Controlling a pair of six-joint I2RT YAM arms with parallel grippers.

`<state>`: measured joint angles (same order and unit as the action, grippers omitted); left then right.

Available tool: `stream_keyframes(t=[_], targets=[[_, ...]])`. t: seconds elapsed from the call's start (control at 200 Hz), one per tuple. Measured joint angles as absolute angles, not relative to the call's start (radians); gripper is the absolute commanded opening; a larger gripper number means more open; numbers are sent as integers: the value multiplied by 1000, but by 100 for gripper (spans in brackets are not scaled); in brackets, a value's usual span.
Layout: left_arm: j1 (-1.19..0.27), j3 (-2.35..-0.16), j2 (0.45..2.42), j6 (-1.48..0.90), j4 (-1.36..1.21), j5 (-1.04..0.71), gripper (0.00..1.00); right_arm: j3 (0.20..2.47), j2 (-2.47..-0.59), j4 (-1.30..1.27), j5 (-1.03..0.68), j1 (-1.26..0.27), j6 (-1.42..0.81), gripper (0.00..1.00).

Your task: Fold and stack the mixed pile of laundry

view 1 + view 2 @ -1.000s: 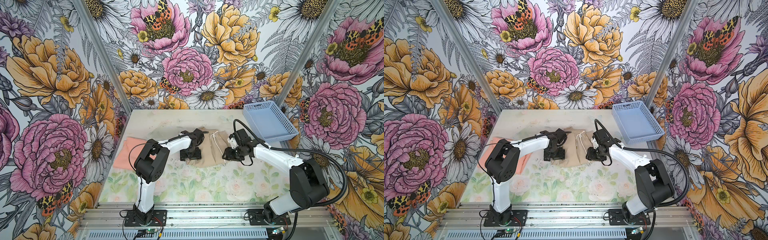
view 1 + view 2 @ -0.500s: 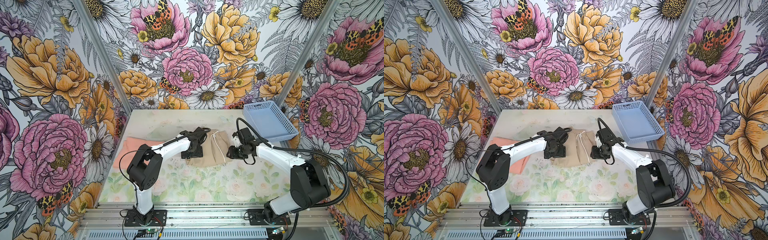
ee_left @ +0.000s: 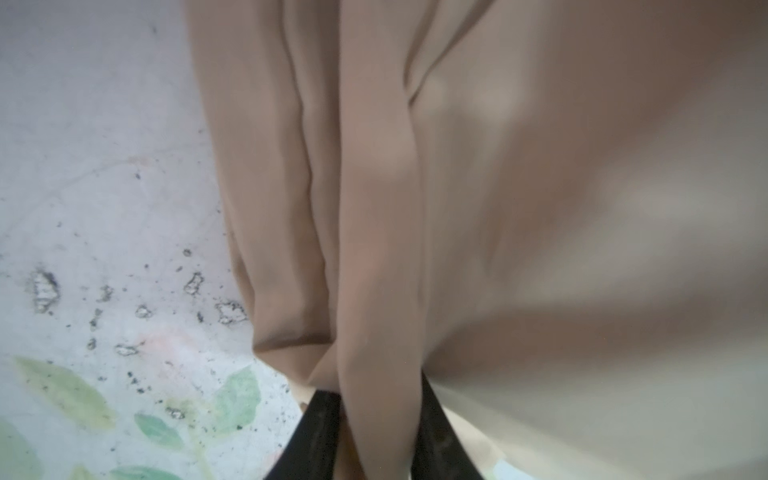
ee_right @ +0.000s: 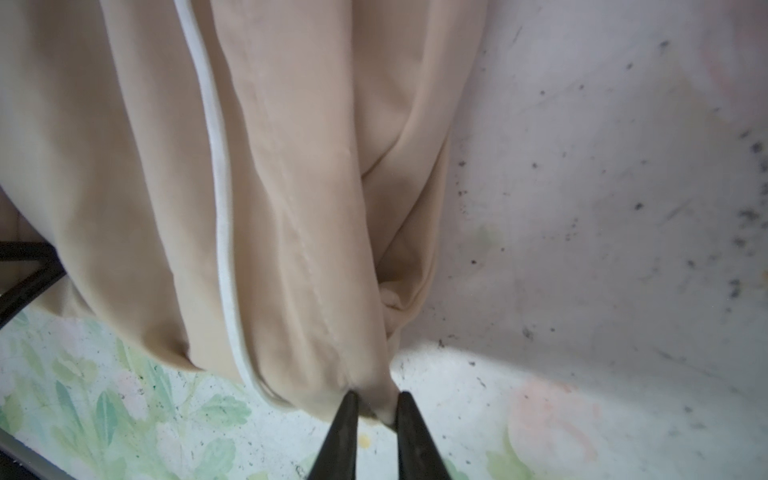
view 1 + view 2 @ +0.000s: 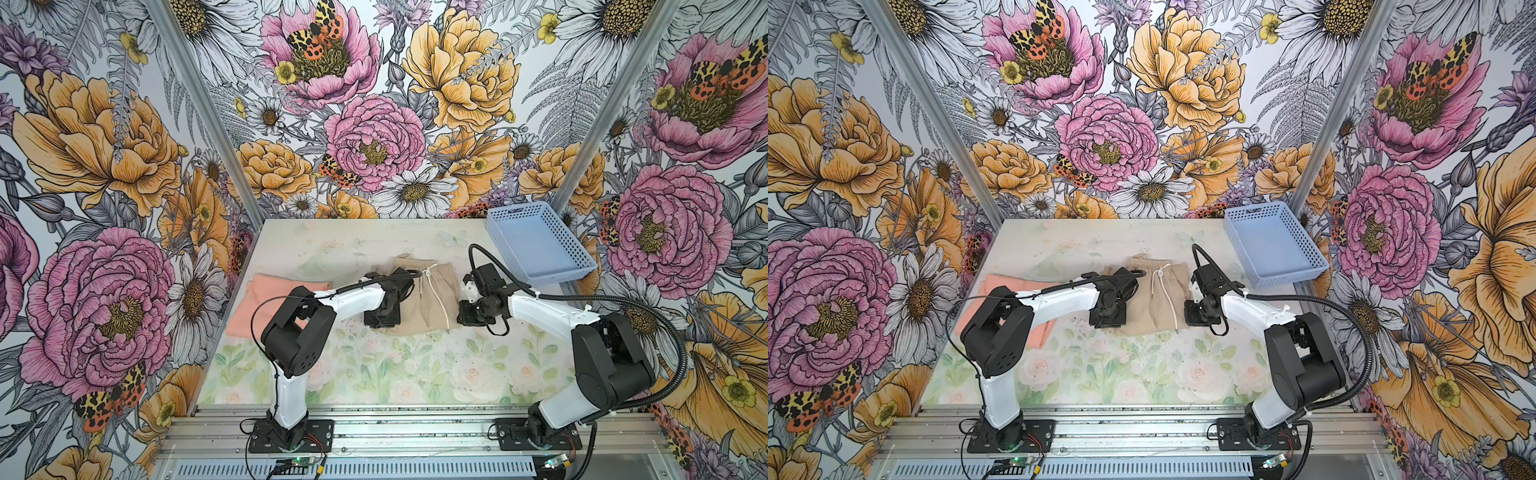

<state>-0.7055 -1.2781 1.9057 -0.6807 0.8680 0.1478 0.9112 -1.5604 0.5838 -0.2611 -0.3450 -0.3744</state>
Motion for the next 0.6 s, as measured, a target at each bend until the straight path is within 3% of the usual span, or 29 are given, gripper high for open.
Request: stream_keyframes(t=[0.095,0.195,0.255,0.485,0.6], targets=[[-704,-1258,1898,-685,846,147,11,909,-1559,575,-257,-334,-373,14],[-702,-1234,1880,-683,824,147,10,895,-1546,563,-262,-317,-376,40],[-698,-1218,1869,-684,814,146,10,885,-1530,561,-273,-310,-369,46],[-691,-1203,1860,-686,799,142,9,852,-1507,524,-352,-324,-349,47],[-691,-1201,1860,-686,796,142,9,843,-1520,506,-381,-342,-348,34]])
